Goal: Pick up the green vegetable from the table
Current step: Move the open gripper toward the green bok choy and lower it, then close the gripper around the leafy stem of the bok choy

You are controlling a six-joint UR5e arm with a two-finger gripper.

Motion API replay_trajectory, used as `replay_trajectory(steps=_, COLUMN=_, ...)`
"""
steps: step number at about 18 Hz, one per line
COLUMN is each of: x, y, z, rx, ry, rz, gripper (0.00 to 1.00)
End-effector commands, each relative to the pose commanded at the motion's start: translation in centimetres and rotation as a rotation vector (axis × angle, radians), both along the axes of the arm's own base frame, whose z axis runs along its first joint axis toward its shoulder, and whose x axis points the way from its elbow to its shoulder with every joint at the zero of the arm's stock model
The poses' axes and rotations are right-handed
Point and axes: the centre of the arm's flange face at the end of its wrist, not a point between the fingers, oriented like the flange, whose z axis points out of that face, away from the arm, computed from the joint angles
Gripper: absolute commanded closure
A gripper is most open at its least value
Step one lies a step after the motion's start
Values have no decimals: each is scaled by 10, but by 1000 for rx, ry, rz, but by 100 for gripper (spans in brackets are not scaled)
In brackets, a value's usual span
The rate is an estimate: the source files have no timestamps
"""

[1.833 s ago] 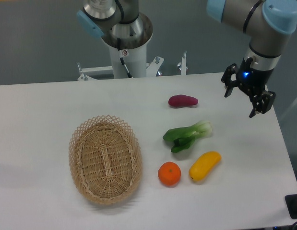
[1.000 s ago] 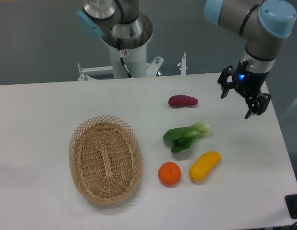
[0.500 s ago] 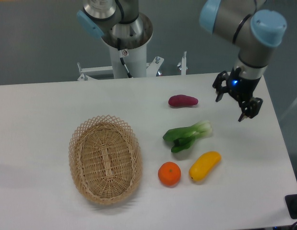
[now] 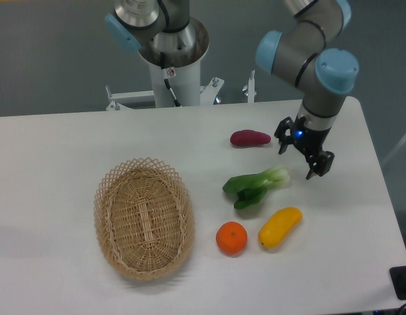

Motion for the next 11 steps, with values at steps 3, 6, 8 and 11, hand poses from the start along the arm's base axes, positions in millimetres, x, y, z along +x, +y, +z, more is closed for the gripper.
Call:
replay_trajectory(steps=3, x=11, y=10, z=-12, rx=-4, ry=-11, rz=-18, gripper=0)
replay_trajectory(steps=6, x=22, y=18, z=-31, rx=5, ry=20, rz=-40, gripper=0)
replay_trajectory(steps=8, x=23, y=18, z=-35, rx=2, ry=29, rz=-44, gripper=0)
replay_trajectory(steps=11, x=27, y=16, z=-42, rx=-4, ry=14, rz=-43, gripper=0)
